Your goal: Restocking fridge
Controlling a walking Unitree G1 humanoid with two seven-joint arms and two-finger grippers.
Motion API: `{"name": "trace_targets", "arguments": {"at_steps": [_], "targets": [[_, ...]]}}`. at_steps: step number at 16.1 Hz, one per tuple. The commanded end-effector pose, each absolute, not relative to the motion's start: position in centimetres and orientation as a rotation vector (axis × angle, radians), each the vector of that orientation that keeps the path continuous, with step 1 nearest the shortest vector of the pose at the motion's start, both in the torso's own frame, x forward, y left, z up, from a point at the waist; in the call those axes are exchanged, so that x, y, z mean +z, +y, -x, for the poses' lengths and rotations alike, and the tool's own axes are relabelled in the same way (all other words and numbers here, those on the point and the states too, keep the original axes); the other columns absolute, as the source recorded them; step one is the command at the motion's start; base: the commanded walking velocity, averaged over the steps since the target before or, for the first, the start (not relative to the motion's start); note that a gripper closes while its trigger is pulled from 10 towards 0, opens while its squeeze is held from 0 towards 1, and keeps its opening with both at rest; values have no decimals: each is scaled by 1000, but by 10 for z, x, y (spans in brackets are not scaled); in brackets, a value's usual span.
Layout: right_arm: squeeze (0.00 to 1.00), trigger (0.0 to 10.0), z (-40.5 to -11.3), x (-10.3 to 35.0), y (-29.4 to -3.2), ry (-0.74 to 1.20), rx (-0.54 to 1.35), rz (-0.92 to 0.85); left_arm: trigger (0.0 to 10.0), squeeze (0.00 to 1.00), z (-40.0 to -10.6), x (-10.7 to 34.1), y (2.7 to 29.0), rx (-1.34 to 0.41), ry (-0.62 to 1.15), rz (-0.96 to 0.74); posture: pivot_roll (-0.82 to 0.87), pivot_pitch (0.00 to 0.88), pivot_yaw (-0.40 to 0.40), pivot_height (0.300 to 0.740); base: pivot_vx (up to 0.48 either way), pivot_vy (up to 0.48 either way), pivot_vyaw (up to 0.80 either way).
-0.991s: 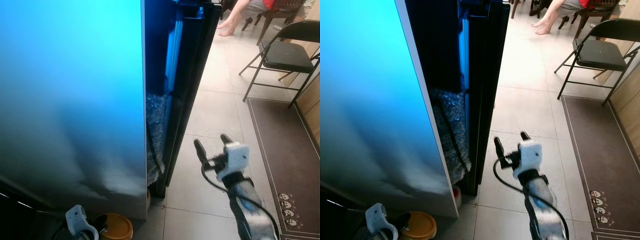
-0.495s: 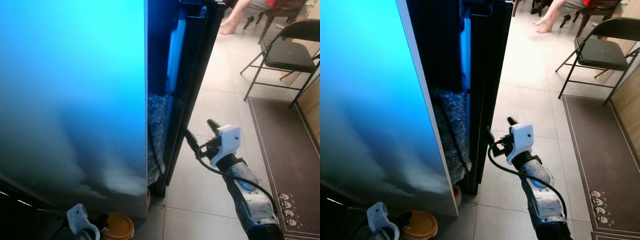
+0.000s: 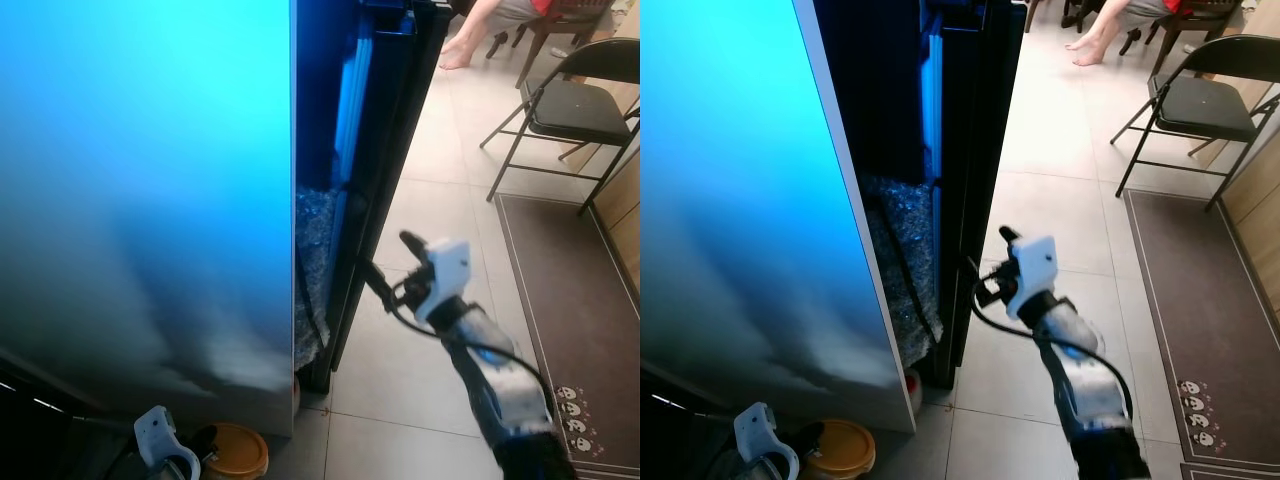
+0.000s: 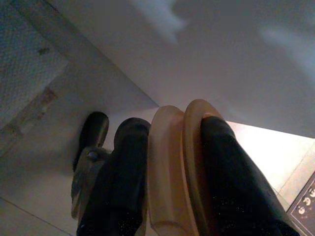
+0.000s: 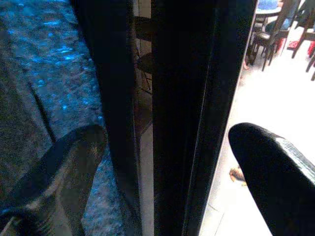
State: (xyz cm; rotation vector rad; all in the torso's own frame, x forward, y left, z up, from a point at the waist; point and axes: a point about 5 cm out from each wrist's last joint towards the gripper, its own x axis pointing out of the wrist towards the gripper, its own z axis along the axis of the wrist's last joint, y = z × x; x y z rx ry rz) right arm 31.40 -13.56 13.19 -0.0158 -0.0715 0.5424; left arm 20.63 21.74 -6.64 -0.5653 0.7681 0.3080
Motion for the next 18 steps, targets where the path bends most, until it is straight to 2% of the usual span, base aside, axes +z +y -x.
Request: {"name": "trace_targets", "arguments": {"at_steps": [1,10,18], "targets": [[0,10000,-319,131,-138,-61,548,6,10000,0,-201,-70,215,313,790,564,-149,143,-35,740,0,0,0],[0,10000,-334,135,-127,-60,645,5,10000,0,-200,-71,215,322,796,567,-133,133,-37,740,0,0,0],[0,10000,-350,139,-129,-87,542,81,10000,0,-203,-70,211,305,787,562,-127,109,-44,740,0,0,0]]}}
